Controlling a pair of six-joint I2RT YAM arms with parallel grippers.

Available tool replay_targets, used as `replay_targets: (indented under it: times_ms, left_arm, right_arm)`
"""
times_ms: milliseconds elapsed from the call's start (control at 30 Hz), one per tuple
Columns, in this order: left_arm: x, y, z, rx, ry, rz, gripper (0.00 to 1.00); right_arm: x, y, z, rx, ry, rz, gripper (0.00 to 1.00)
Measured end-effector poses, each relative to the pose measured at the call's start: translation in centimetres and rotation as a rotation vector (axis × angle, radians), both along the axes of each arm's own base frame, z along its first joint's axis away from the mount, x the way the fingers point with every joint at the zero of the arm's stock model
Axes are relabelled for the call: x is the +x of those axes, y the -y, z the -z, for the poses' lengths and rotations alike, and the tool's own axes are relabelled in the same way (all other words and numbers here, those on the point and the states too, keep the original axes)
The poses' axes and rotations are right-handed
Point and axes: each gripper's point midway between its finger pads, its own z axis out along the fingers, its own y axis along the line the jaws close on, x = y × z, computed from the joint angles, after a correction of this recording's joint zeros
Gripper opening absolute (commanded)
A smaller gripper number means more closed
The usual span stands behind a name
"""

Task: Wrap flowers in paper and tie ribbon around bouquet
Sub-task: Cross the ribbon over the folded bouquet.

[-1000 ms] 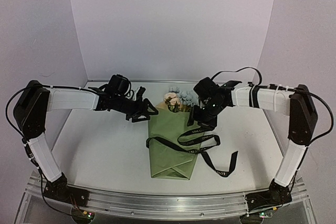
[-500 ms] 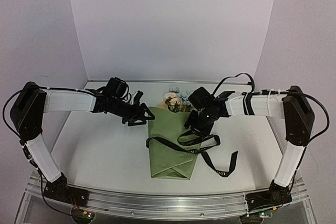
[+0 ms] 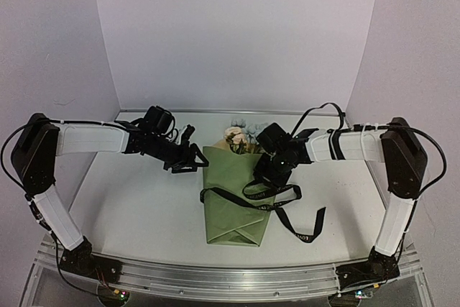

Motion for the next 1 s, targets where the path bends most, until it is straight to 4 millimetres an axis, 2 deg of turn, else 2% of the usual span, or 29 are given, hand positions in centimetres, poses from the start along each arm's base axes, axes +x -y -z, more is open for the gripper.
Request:
replay_targets:
  times_ms: [267,433,667,800,1000]
  left_arm:
    - [-0.3,-0.4,0.6,0.037,0.02,0.023,0.53]
    - [-0.9,-0.4,1.1,0.072,0.028,0.058,0.52]
    - [-1.4,1.0,1.8,0.111,0.047,0.121,0.52]
    - [-1.7,2.0,2.5,0.144,0.051,0.164,0.52]
    - [-2.7,3.2,3.7,0.19,0.053,0.22,0.52]
  right_arm:
    - [0.2,-0.1,0.3,-0.018,0.011,-0.033,0.0]
    - [1.0,-0.8,-0.7,-0.02,0.047,-0.08,0.0]
    - [1.3,-1.6,-1.6,-0.03,0.087,-0.197,0.0]
    - [0.3,-2.4,-2.5,-0.01,0.098,-0.329,0.0]
    - [-2.6,-3.0,-6.9,0.096,0.182,-0.544,0.0]
